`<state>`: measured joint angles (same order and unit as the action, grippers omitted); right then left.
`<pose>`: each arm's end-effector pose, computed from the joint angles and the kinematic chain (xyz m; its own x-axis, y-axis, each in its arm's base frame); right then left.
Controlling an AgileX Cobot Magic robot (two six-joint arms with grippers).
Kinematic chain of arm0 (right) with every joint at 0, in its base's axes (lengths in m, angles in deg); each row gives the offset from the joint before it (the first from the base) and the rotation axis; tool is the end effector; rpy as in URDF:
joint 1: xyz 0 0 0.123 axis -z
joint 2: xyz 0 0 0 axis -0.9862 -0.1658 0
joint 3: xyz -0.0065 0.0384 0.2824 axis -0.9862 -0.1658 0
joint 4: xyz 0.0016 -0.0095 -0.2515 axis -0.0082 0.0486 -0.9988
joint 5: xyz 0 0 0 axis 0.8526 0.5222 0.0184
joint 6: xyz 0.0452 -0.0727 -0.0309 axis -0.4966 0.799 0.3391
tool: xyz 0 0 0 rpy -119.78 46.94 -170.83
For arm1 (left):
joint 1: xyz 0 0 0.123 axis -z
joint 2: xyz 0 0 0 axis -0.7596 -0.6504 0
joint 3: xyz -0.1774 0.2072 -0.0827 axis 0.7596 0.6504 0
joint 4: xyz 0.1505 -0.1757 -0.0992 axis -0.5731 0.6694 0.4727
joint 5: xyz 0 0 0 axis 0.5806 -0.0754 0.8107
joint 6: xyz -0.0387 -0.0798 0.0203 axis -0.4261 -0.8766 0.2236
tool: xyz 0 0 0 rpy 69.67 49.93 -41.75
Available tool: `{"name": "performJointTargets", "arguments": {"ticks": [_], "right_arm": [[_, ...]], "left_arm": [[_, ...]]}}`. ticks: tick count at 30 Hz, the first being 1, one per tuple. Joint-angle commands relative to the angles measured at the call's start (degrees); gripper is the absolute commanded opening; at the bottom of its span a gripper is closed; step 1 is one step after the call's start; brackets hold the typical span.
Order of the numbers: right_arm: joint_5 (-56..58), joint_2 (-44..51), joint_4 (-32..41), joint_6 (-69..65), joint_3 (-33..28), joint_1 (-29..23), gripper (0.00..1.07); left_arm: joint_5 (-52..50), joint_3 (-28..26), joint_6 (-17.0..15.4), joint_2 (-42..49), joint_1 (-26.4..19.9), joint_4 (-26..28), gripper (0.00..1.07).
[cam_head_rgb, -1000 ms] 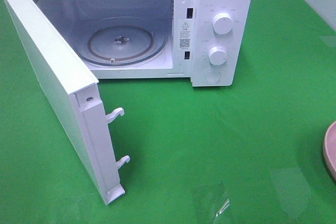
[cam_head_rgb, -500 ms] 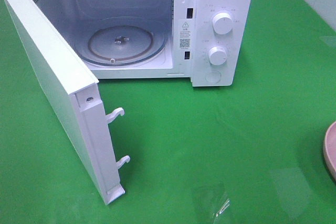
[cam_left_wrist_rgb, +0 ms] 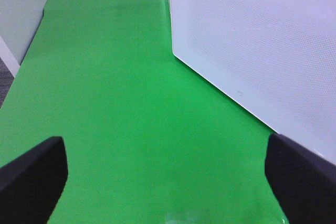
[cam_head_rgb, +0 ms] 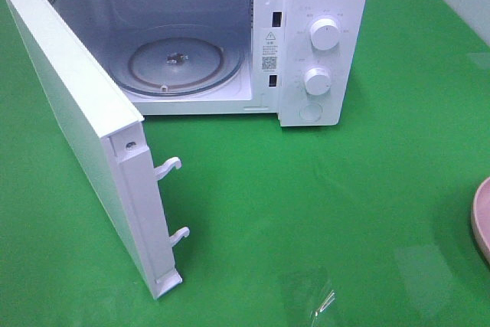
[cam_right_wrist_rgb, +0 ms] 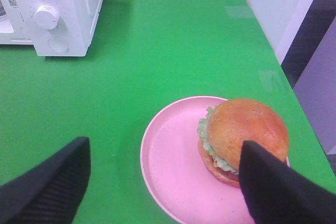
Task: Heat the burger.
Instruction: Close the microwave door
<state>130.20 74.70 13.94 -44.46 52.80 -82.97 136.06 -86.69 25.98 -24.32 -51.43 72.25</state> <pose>-0.0050 -0.0110 0.2861 -0.3820 -0.0176 -0.9240 0.0649 0.9968 -0.0458 -0.0054 -0.0074 0.2798 -0.4249 0.0769 -0.9020 0.0770 0.9958 0.0487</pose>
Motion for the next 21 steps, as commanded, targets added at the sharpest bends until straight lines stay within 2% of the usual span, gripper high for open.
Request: {"name": "performJointTargets", "arguments": {"ticks": [1,21], "right_arm": [[-0.17,1.38,0.11,0.63,-0.17,0.52,0.76],[-0.17,1.38,0.11,0.63,-0.17,0.52,0.76]], "left_arm": [[-0.29,-0.17,0.06,0.97,-0.17,0.0,0.94],[-0.29,-0.17,0.06,0.97,-0.17,0.06,0.94]]}}
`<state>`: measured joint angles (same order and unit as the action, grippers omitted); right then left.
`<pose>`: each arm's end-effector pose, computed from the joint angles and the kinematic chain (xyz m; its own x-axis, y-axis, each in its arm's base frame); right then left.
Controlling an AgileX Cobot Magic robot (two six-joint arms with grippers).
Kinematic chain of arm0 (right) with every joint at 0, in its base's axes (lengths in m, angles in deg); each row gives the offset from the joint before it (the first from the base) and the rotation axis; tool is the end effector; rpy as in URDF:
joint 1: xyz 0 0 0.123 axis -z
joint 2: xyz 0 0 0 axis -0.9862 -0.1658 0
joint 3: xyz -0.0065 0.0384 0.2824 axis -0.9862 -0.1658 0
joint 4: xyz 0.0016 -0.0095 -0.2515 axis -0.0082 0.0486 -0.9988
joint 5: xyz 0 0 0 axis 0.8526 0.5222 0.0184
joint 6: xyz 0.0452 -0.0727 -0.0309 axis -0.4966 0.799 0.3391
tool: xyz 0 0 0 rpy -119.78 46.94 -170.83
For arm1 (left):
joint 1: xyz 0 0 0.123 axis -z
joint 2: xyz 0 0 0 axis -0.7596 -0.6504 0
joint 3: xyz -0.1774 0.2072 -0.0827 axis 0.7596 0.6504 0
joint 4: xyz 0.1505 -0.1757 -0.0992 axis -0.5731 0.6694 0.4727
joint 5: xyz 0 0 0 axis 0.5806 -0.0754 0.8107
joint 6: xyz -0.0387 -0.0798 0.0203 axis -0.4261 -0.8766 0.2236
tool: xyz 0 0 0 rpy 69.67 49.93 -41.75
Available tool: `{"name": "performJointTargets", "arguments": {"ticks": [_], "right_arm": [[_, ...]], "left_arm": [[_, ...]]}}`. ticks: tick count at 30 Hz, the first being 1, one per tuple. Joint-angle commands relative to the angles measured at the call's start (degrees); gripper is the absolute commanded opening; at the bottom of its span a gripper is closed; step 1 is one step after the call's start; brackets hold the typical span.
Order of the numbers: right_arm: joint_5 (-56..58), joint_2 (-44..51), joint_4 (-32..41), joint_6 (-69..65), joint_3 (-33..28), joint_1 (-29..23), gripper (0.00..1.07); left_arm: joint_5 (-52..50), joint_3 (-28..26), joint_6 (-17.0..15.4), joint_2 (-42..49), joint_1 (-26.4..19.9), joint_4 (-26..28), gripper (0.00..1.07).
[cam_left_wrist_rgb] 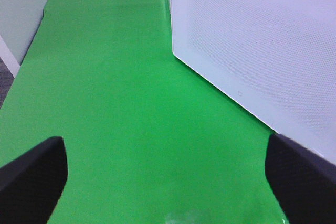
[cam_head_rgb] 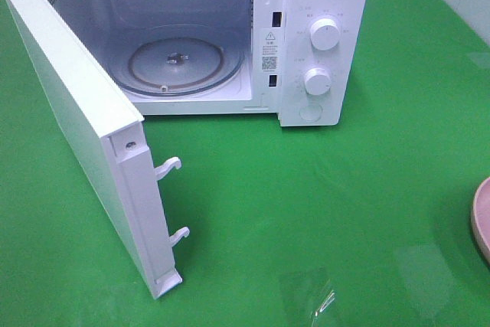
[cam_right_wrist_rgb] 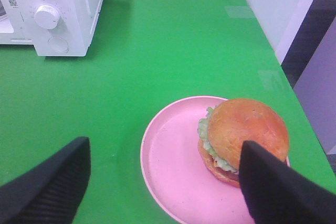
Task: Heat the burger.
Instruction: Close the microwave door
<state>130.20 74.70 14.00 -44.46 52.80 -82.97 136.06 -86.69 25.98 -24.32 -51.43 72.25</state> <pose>-0.0050 -0.0109 0.2861 -0.3820 -0.0170 -0.9240 0.0643 0.9969 -0.0449 -0.0054 -0.0074 0.2798 -0.4249 0.0769 -0.9020 0.0770 0.9958 0.0487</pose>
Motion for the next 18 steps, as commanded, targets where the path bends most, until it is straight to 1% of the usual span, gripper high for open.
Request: {"name": "performJointTargets", "arguments": {"ticks": [1,4,8,9,10,11,12,13,14,15,16,18], "right_arm": [[-0.17,1.38,0.06,0.63,-0.17,0.52,0.76],[-0.17,1.38,0.06,0.63,-0.17,0.52,0.76],[-0.17,1.38,0.06,0.63,-0.17,0.52,0.76],[-0.17,1.38,0.06,0.63,-0.17,0.52,0.76],[-0.17,1.38,0.06,0.63,-0.17,0.52,0.76],[-0.17,1.38,0.06,0.63,-0.17,0.52,0.76],[-0.17,1.38,0.06,0.63,-0.17,0.52,0.76],[-0.17,1.38,0.06,0.63,-0.17,0.52,0.76],[-0.17,1.38,0.06,0.63,-0.17,0.52,0.76],[-0.17,1.38,0.06,0.63,-0.17,0.52,0.76],[-0.17,1.38,0.06,0.63,-0.17,0.52,0.76],[-0.17,1.38,0.06,0.63,-0.17,0.52,0.76]], "left_arm": [[-0.29,-0.17,0.06,0.97,-0.17,0.06,0.94],[-0.29,-0.11,0.06,0.97,-0.17,-1.32,0.94],[-1.2,-0.69,-0.4,0.97,-0.17,-1.38,0.94],[-4.07,-1.55,-1.49,0.97,-0.17,-1.43,0.91],[-4.07,-1.55,-1.49,0.97,-0.17,-1.43,0.91],[-8.31,-1.83,-1.83,0.97,-0.17,-1.83,0.85],[-8.31,-1.83,-1.83,0.97,-0.17,-1.83,0.85],[-12.2,-1.78,-1.83,0.23,-0.17,-2.12,0.75],[-12.2,-1.78,-1.83,0.23,-0.17,-2.12,0.75],[-14.95,-1.72,-1.83,-1.49,-0.17,-2.12,0.63],[-14.95,-1.72,-1.83,-1.49,-0.17,-2.12,0.63],[-19.94,-1.72,-1.83,-6.3,-0.17,-2.12,0.31]]}}
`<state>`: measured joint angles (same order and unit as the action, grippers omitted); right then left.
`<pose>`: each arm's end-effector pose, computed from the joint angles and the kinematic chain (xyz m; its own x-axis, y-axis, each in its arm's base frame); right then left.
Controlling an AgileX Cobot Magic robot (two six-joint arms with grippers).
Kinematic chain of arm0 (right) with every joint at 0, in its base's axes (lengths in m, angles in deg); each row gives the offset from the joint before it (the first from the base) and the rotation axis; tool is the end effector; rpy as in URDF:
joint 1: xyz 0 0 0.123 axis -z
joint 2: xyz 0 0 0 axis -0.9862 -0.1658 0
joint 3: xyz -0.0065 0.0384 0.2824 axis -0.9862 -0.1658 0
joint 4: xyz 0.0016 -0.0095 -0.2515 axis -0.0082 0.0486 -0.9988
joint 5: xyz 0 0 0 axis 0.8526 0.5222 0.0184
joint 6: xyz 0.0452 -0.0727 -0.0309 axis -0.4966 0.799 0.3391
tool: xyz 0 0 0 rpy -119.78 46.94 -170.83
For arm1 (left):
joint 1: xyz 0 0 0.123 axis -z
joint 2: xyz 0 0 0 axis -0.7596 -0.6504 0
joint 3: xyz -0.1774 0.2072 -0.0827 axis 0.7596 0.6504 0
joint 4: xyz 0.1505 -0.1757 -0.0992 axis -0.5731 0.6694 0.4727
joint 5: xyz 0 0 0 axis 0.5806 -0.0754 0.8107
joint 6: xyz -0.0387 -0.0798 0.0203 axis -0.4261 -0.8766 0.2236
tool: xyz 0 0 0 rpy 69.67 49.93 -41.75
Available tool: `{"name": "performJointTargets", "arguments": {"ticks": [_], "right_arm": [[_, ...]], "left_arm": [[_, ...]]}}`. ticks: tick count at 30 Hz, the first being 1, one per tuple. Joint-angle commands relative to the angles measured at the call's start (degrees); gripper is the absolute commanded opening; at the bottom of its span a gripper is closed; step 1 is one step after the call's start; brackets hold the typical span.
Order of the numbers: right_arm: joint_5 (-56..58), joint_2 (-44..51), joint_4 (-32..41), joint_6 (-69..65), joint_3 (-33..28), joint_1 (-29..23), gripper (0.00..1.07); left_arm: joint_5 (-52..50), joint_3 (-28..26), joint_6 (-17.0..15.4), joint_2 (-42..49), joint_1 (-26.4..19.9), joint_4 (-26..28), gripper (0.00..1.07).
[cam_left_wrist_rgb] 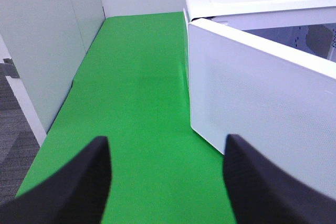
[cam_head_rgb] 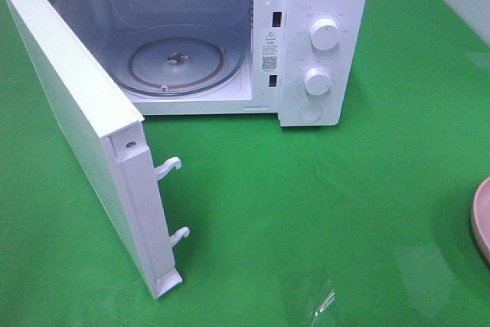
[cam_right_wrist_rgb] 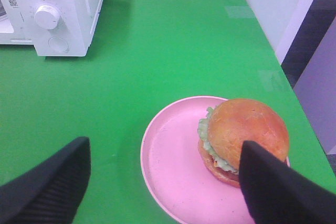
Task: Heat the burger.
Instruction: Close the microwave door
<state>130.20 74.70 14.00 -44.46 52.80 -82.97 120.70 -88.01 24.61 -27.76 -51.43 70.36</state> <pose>-0.0050 -0.0109 0.2861 -0.3820 -0.0170 -0.9240 0.0643 0.9969 -0.0449 0.0099 -0.0034 0.3090 -0.2121 0.0648 -0.9751 0.0214 0.9979 0.0616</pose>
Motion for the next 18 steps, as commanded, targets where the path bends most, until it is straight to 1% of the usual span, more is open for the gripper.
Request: {"name": "performJointTargets", "arguments": {"ticks": [1,2,3,4,5,6,7,8,9,11,12,13,14,15,16,17,18], "right_arm": [[-0.17,1.38,0.06,0.63,-0.17,0.52,0.76],[-0.17,1.38,0.06,0.63,-0.17,0.52,0.76],[-0.17,1.38,0.06,0.63,-0.17,0.52,0.76],[-0.17,1.38,0.06,0.63,-0.17,0.52,0.76],[-0.17,1.38,0.06,0.63,-0.17,0.52,0.76],[-0.17,1.38,0.06,0.63,-0.17,0.52,0.76],[-0.17,1.38,0.06,0.63,-0.17,0.52,0.76],[-0.17,1.38,0.06,0.63,-0.17,0.52,0.76],[-0.17,1.38,0.06,0.63,-0.17,0.52,0.76],[-0.17,1.38,0.06,0.63,-0.17,0.52,0.76],[-0.17,1.38,0.06,0.63,-0.17,0.52,0.76],[-0.17,1.38,0.06,0.63,-0.17,0.52,0.76],[-0.17,1.38,0.06,0.63,-0.17,0.52,0.76],[-0.17,1.38,0.06,0.63,-0.17,0.52,0.76],[-0.17,1.38,0.06,0.63,-0.17,0.52,0.76],[-0.17,1.38,0.06,0.63,-0.17,0.52,0.76],[-0.17,1.38,0.06,0.63,-0.17,0.52,0.76]], "left_arm": [[-4.58,-0.4,-0.46,-2.86,-0.17,-0.23,0.31],[-5.61,-0.34,-0.46,-4.35,-0.17,-0.23,0.24],[-5.61,-0.34,-0.46,-4.35,-0.17,-0.23,0.24],[-9.17,0.06,-0.46,-7.05,-0.17,-0.23,0.07],[-9.17,0.06,-0.46,-7.05,-0.17,-0.23,0.07],[-13.87,1.38,-0.4,-9.05,-0.17,-0.23,0.0],[-13.87,1.38,-0.4,-9.05,-0.17,-0.23,0.0],[-20.28,3.32,-0.4,-10.94,-0.17,-0.23,0.0],[-20.28,3.32,-0.4,-10.94,-0.17,-0.23,0.0],[-33.4,8.14,-0.46,-15.36,-0.17,0.0,0.0],[-33.4,8.14,-0.46,-15.36,-0.17,0.0,0.0],[-40.16,10.6,-0.46,-17.99,-0.17,0.17,0.0],[-40.16,10.6,-0.46,-17.99,-0.17,0.17,0.0],[-43.32,11.63,-0.46,-19.48,-0.17,0.4,0.0],[-43.32,11.63,-0.46,-19.48,-0.17,0.4,0.0],[-48.3,13.29,-0.52,-22.46,-0.17,0.57,0.0],[-48.3,13.29,-0.52,-22.46,-0.17,0.57,0.0]]}}
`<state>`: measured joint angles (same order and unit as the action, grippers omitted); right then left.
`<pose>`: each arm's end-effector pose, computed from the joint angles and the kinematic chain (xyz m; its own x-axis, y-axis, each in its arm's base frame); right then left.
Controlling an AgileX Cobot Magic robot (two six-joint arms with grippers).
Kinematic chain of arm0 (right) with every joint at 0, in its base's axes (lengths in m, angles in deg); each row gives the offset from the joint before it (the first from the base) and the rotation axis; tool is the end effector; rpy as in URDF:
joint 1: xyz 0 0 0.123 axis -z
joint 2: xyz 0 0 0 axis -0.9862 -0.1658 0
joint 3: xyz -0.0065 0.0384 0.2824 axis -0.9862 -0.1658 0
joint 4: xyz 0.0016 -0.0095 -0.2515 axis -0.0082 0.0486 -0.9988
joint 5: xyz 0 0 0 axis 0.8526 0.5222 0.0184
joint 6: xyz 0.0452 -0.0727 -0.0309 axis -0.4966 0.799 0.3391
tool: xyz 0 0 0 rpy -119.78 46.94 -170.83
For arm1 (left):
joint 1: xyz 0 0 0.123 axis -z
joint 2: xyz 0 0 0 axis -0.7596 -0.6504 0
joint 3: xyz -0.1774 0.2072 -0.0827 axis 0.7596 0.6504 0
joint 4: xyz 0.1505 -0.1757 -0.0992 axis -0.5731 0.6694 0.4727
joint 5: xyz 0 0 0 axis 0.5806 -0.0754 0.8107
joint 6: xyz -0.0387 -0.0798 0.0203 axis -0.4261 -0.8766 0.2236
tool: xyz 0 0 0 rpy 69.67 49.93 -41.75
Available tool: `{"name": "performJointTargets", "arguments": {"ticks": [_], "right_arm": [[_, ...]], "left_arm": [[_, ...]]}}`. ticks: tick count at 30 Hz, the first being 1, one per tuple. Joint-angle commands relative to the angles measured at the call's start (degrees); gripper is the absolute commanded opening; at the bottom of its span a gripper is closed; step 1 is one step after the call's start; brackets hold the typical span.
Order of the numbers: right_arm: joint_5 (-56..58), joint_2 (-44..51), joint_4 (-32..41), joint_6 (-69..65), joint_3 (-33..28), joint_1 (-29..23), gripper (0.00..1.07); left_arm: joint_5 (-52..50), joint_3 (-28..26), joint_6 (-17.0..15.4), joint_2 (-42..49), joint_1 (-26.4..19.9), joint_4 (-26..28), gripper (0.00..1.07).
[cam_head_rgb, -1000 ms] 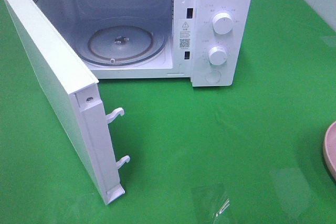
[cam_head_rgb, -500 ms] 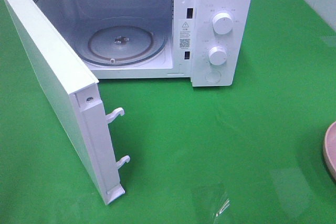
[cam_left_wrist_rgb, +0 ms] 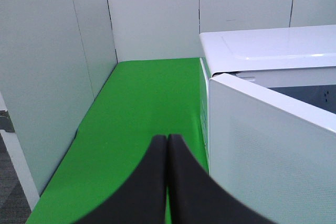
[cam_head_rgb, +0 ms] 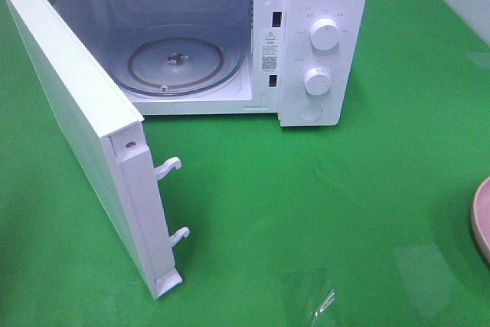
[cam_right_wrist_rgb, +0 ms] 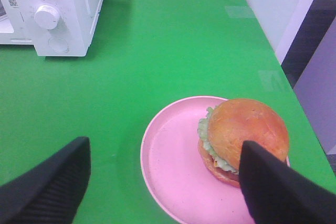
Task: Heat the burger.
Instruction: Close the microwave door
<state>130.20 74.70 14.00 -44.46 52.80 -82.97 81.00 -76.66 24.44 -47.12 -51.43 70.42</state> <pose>-0.0050 -0.0109 0.2861 -0.3820 -0.0170 -0.9240 0.0643 0.9969 -0.0449 0.0947 0.0029 0.2889 -0.0601 0.0492 -0.9970 -0.0269 0.9983 0.0509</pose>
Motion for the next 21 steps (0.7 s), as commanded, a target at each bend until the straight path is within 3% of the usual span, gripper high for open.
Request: {"name": "performJointTargets", "arguments": {"ticks": [1,2,5,6,9,11,12,13,15,21], "right_arm": [[-0.17,1.38,0.06,0.63,-0.17,0.52,0.76],[-0.17,1.38,0.06,0.63,-0.17,0.52,0.76],[-0.17,1.38,0.06,0.63,-0.17,0.52,0.76],[-0.17,1.38,0.06,0.63,-0.17,0.52,0.76],[-0.17,1.38,0.06,0.63,-0.17,0.52,0.76],[-0.17,1.38,0.06,0.63,-0.17,0.52,0.76],[-0.17,1.38,0.06,0.63,-0.17,0.52,0.76],[-0.17,1.38,0.06,0.63,-0.17,0.52,0.76],[-0.17,1.38,0.06,0.63,-0.17,0.52,0.76],[-0.17,1.38,0.06,0.63,-0.17,0.52,0.76]], "left_arm": [[-14.21,3.61,-0.86,-6.65,-0.17,0.57,0.0],[-19.65,4.98,-1.89,-10.37,-0.17,0.57,0.0],[-21.94,5.73,-2.41,-11.92,-0.17,0.57,0.0],[-29.62,7.1,-5.04,-17.25,-0.17,-0.86,0.0],[-31.91,7.45,-6.07,-19.14,-0.17,-2.01,0.0],[-35.18,7.68,-7.79,-22.57,-0.17,-4.47,0.0],[-38.33,7.68,-10.94,-26.3,-0.17,-8.65,0.0],[-38.33,7.68,-10.94,-26.3,-0.17,-8.65,0.0],[-43.2,7.56,-17.82,-33.0,-0.17,-17.88,0.0],[-47.27,7.51,-21.31,-40.22,-0.17,-23.38,0.0]]}}
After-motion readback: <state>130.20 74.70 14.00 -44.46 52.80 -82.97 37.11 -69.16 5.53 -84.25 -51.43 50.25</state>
